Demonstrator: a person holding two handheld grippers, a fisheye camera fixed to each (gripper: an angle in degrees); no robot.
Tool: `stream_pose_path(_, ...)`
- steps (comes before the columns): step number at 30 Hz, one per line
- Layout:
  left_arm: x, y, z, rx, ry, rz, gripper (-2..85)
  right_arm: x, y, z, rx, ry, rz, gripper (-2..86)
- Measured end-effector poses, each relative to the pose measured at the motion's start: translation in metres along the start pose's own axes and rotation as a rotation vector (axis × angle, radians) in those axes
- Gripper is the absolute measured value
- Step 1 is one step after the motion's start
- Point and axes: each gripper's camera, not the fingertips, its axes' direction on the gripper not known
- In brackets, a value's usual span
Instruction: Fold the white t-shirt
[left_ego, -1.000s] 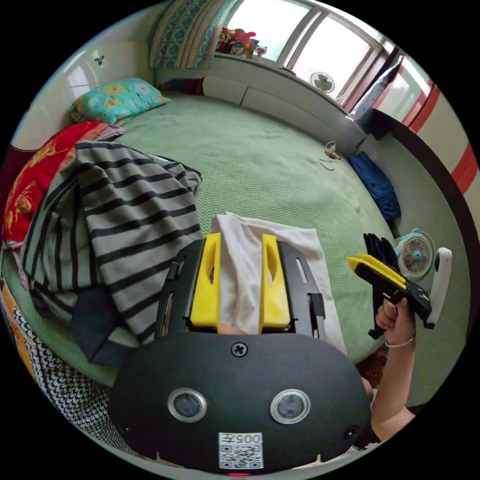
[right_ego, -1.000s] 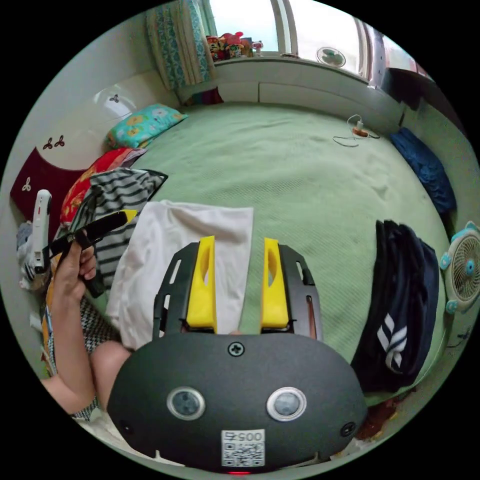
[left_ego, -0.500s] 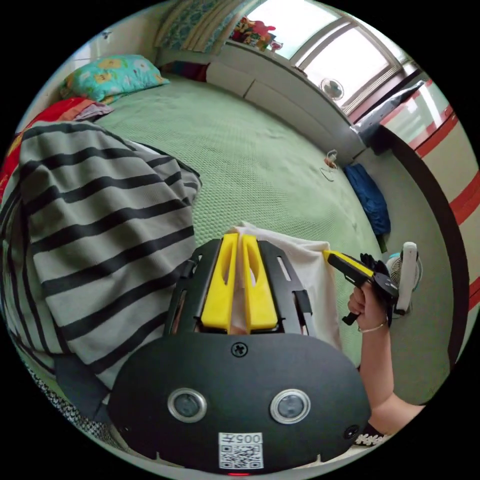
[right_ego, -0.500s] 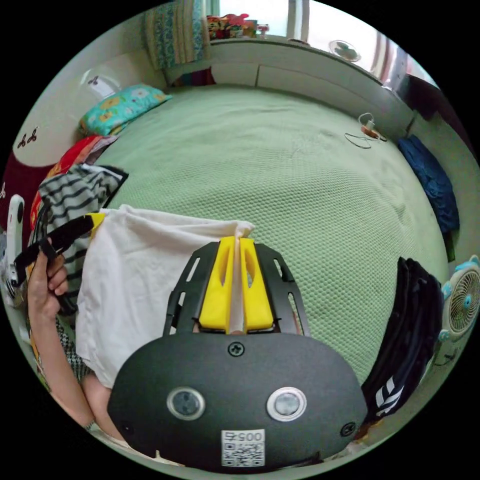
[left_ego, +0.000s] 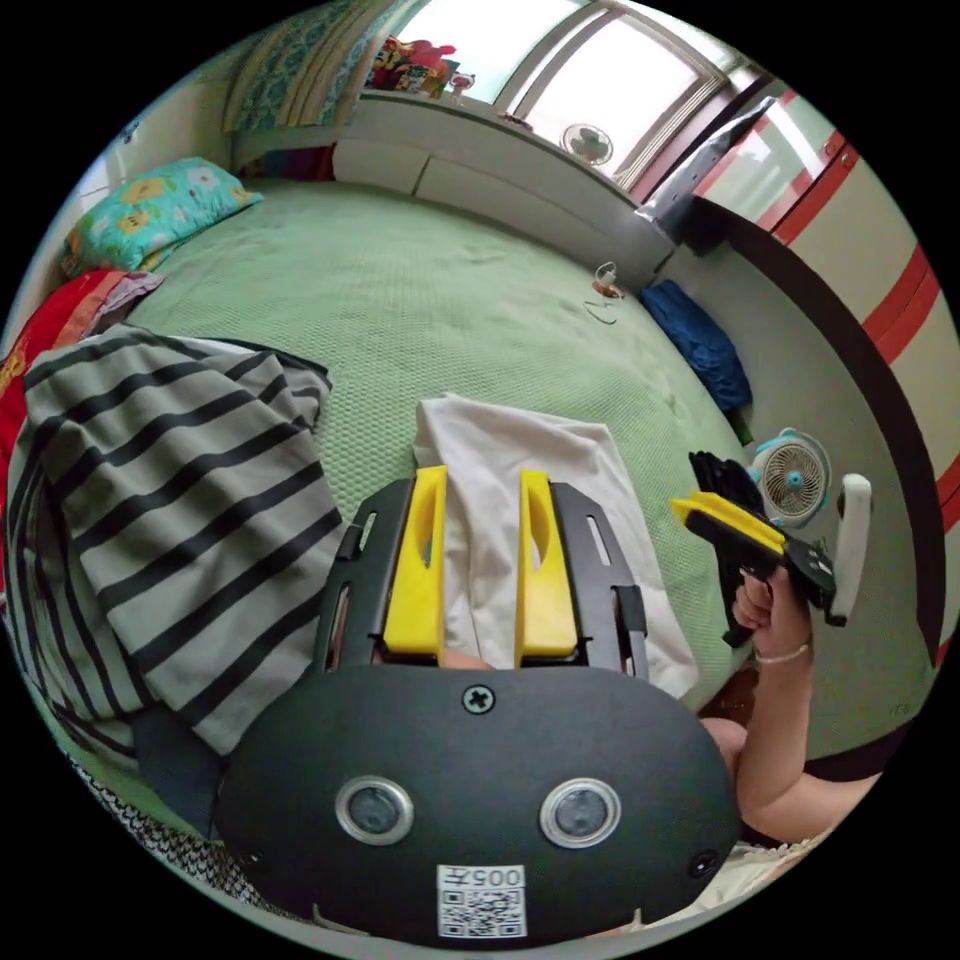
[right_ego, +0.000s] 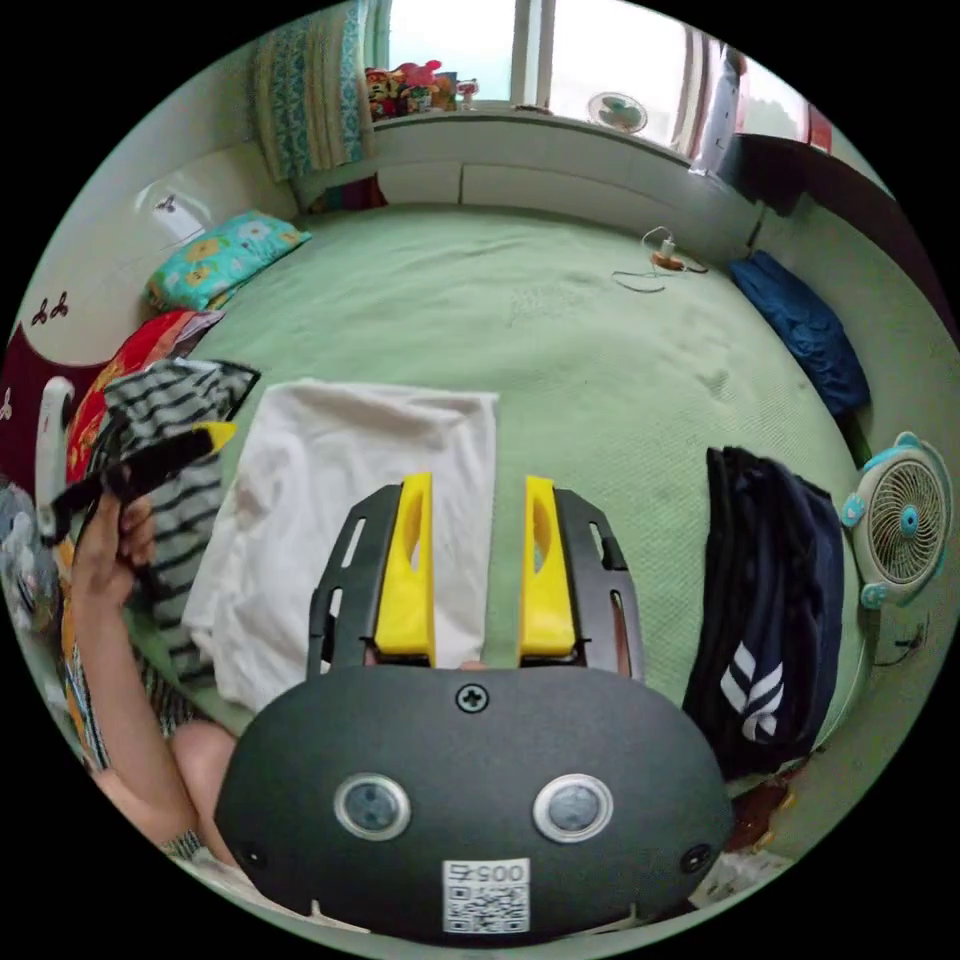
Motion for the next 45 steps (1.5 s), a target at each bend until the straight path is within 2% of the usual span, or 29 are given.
stream_pose_path(4,0.010,0.009,-0.006,-0.070,0.038,0.017,11.5,0.004,0.018,-0.001,-0.163,-0.033,-0.121,10.7)
stream_pose_path(8,0.030,0.032,-0.022,-0.057,-0.031,0.107,11.8,-0.002,0.031,-0.025,-0.094,-0.169,-0.377,9.9)
stream_pose_path(10,0.033,0.035,-0.025,-0.084,-0.040,0.159,12.4,-0.009,0.048,-0.033,-0.068,-0.273,-0.582,10.2)
stream_pose_path(13,0.037,0.046,-0.022,-0.163,0.002,0.264,13.8,-0.020,0.071,-0.029,-0.107,-0.240,-0.778,10.8)
stream_pose_path(16,0.045,0.056,-0.017,-0.221,-0.017,0.331,13.9,-0.028,0.089,-0.018,-0.144,-0.223,-0.880,10.4)
stream_pose_path(18,0.051,0.057,-0.014,-0.239,-0.031,0.334,13.4,-0.034,0.095,-0.014,-0.148,-0.260,-0.909,9.9)
stream_pose_path(22,0.065,0.056,-0.015,-0.185,-0.034,0.323,12.2,-0.055,0.104,-0.017,-0.001,-0.268,-0.897,9.6)
stream_pose_path(27,0.081,0.059,-0.040,0.038,-0.049,0.267,9.9,-0.077,0.118,-0.014,0.069,-0.410,-0.885,10.1)
stream_pose_path(33,0.080,0.074,-0.059,0.185,-0.126,0.164,2.0,-0.094,0.132,0.007,0.066,-0.352,-0.859,11.1)
stream_pose_path(36,0.079,0.078,-0.061,0.212,-0.175,0.116,0.0,-0.095,0.136,0.014,0.020,-0.402,-0.869,9.0)
stream_pose_path(39,0.078,0.079,-0.059,0.148,-0.228,0.077,-0.4,-0.098,0.144,0.019,0.026,-0.307,-0.882,4.2)
stream_pose_path(41,0.076,0.079,-0.056,0.091,-0.205,0.066,-0.3,-0.097,0.147,0.018,0.052,-0.257,-0.875,0.0)
stream_pose_path(45,0.073,0.083,-0.060,0.089,-0.158,0.052,0.4,-0.087,0.147,0.011,0.043,-0.322,-0.871,-1.6)
